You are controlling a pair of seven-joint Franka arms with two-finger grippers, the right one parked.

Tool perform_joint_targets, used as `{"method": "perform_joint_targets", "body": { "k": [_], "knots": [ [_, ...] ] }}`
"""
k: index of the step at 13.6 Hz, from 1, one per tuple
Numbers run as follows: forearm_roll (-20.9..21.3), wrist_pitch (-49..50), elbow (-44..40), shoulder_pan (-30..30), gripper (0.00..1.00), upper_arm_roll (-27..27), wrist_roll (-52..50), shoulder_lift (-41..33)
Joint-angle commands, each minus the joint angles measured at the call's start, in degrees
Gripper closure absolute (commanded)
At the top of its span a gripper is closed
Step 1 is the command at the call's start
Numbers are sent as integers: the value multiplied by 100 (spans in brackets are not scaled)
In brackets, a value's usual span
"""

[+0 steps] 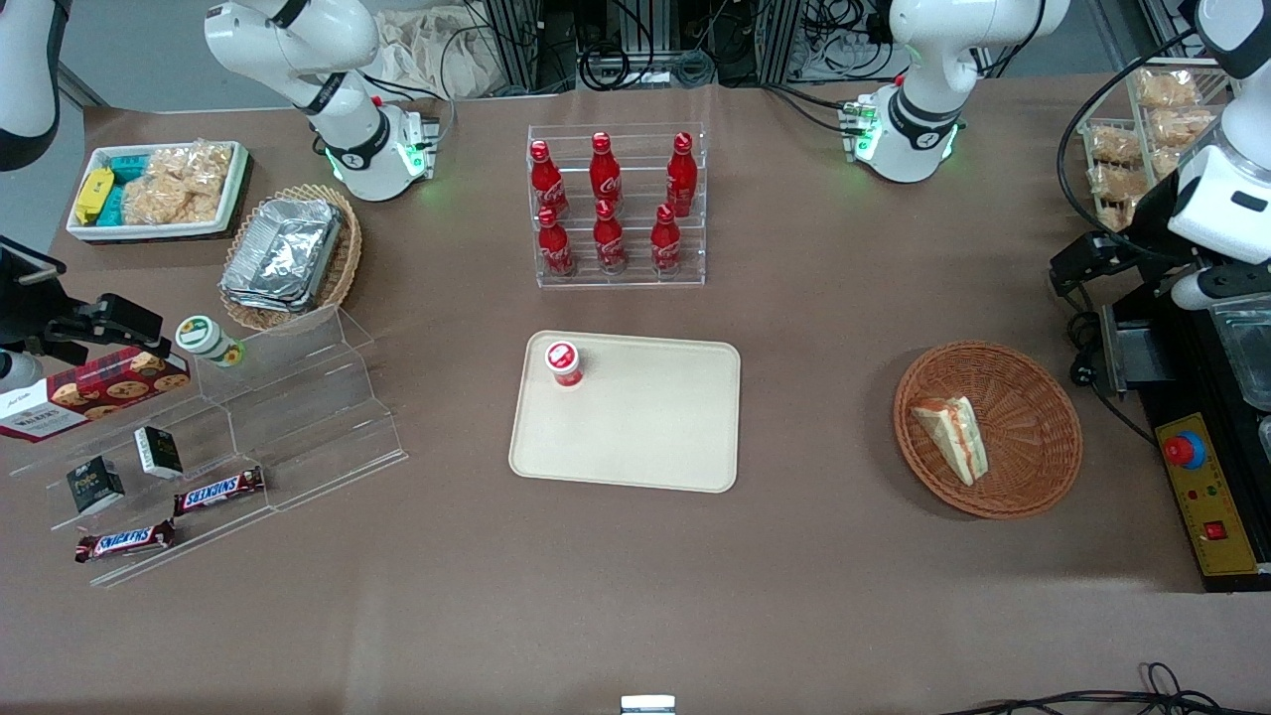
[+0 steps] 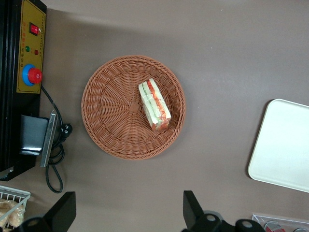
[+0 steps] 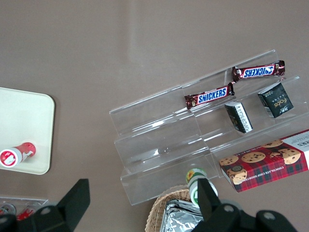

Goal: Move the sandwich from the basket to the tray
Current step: 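Move the left gripper toward the wicker basket with the sandwich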

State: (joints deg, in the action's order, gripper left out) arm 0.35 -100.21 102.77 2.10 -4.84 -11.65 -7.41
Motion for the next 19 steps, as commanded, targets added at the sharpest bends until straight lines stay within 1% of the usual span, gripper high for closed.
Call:
{"method": "perform_joint_targets", "body": {
  "k": [1,5,6,9,12,15,19],
  "knots": [
    [44,186,-118,62,0,-17,49,-14],
    [88,125,-65,62,0,-17,-30,108],
    [27,99,-21,88,0,-17,-39,143],
    [61,-32,-3,97,0,1,-57,502],
    [88,-698,251,80,0,1,-600,880],
    [88,-1473,620,71,0,-8,-873,1223],
    [96,-2351,753,44,0,-8,-1497,1891]
  ]
}}
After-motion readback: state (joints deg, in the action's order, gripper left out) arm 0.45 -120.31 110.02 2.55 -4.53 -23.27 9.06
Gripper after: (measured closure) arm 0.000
